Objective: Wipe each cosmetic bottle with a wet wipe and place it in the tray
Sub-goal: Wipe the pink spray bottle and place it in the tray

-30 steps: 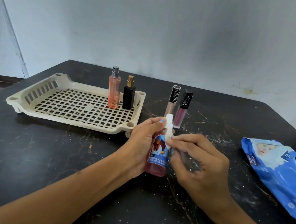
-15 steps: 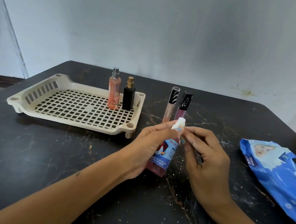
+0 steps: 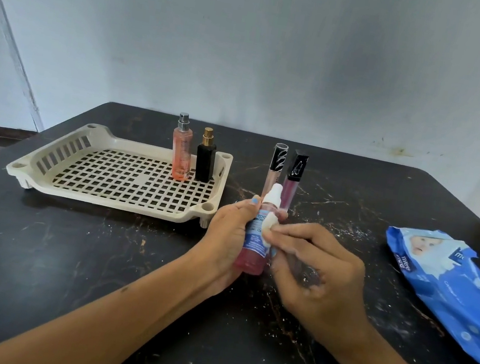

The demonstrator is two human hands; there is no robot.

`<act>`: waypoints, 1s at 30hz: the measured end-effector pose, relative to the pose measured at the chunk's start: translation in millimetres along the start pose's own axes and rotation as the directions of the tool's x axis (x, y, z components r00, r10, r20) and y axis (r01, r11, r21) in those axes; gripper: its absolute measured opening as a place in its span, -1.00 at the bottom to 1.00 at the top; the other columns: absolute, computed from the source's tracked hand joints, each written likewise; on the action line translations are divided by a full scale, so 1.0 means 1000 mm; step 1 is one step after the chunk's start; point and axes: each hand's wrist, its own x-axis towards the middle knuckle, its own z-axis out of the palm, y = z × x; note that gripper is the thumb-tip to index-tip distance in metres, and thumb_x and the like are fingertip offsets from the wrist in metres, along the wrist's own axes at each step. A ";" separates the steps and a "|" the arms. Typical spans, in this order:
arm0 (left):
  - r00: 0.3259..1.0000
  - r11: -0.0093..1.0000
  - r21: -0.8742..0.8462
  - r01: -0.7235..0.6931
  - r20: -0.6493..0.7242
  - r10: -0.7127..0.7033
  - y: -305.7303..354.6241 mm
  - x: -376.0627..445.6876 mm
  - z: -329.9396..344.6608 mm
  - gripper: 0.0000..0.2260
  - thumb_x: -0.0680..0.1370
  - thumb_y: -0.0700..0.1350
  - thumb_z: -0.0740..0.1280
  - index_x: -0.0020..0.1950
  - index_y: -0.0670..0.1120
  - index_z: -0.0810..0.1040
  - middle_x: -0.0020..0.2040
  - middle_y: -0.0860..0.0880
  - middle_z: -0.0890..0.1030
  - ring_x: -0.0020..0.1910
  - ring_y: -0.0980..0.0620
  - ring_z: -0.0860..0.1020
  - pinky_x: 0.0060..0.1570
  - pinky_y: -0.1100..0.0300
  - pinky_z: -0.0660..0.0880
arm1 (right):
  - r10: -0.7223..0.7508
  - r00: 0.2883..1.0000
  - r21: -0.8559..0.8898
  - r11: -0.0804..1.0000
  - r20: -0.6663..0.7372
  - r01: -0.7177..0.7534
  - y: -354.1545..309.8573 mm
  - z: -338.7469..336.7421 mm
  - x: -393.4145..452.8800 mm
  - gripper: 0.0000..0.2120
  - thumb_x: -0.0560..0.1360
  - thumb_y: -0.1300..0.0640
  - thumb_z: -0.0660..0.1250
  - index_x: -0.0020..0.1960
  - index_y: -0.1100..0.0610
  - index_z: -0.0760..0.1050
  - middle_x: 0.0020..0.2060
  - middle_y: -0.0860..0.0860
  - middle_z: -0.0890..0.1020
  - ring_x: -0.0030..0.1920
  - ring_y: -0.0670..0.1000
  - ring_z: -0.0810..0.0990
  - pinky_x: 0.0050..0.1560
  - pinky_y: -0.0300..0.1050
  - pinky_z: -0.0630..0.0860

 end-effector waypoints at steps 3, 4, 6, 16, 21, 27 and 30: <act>0.999 0.998 -0.048 0.045 -0.001 -0.046 0.004 -0.002 0.000 -0.78 0.63 -0.15 0.06 0.10 -0.24 0.41 -0.22 -0.15 0.64 -0.33 -0.01 0.53 -0.32 0.19 0.51 | -0.077 0.997 0.030 0.997 0.019 0.077 -0.006 0.001 -0.001 -0.85 0.39 0.30 0.38 -0.09 0.27 0.69 -0.11 0.09 0.67 -0.06 -0.06 0.65 0.00 -0.27 0.57; 0.998 0.997 -0.042 0.063 0.006 -0.063 0.005 -0.003 -0.001 -0.78 0.63 -0.13 0.07 0.12 -0.23 0.41 -0.20 -0.16 0.63 -0.32 -0.02 0.53 -0.31 0.18 0.51 | -0.077 0.997 0.036 0.996 0.018 0.076 -0.007 0.001 -0.001 -0.85 0.39 0.30 0.38 -0.10 0.27 0.69 -0.12 0.09 0.67 -0.07 -0.06 0.65 0.00 -0.27 0.57; 0.995 0.995 0.001 0.097 0.031 -0.097 0.006 -0.005 0.001 -0.72 0.59 -0.06 0.17 0.15 -0.26 0.43 -0.16 -0.16 0.61 -0.26 -0.02 0.53 -0.25 0.17 0.51 | -0.036 0.999 0.023 0.999 0.008 0.036 -0.004 0.002 0.000 -0.84 0.43 0.28 0.37 -0.04 0.27 0.68 -0.08 0.09 0.66 -0.02 -0.08 0.63 0.03 -0.29 0.56; 0.997 0.980 0.186 0.071 0.019 -0.076 0.000 -0.006 0.003 -0.83 0.57 -0.18 0.20 0.09 -0.17 0.53 -0.16 -0.10 0.58 -0.26 0.05 0.52 -0.24 0.23 0.48 | 0.196 0.979 -0.100 0.974 -0.058 -0.201 0.012 -0.002 0.005 -0.71 0.53 0.36 0.32 0.24 0.25 0.55 0.08 -0.03 0.56 0.12 -0.30 0.50 0.13 -0.48 0.42; 0.999 0.994 0.102 0.040 -0.014 -0.039 0.001 -0.005 0.003 -0.79 0.60 -0.17 0.15 0.04 -0.22 0.54 -0.21 -0.09 0.56 -0.29 0.06 0.48 -0.31 0.25 0.42 | 0.039 0.999 -0.041 0.998 -0.009 -0.040 0.002 0.000 0.001 -0.76 0.50 0.30 0.29 0.12 0.24 0.63 0.02 0.06 0.64 0.09 -0.09 0.60 0.11 -0.26 0.55; 0.996 0.998 0.040 0.049 -0.071 -0.046 0.007 -0.005 0.004 -0.70 0.61 -0.14 0.06 -0.10 -0.26 0.51 -0.26 -0.12 0.53 -0.36 0.05 0.46 -0.39 0.26 0.43 | -0.209 0.975 -0.002 0.978 0.077 0.209 -0.013 0.005 -0.002 -0.81 0.41 0.40 0.32 -0.05 0.32 0.68 -0.09 0.14 0.67 -0.10 0.08 0.62 0.01 -0.21 0.53; 0.994 0.997 0.040 0.068 -0.085 -0.064 0.008 -0.005 0.004 -0.68 0.62 -0.08 0.08 -0.02 -0.28 0.51 -0.32 -0.11 0.54 -0.39 0.05 0.45 -0.44 0.29 0.44 | -0.259 0.961 0.010 0.966 0.098 0.259 -0.014 0.004 -0.002 -0.82 0.41 0.38 0.33 -0.06 0.33 0.68 -0.09 0.15 0.67 -0.11 0.10 0.61 0.02 -0.20 0.53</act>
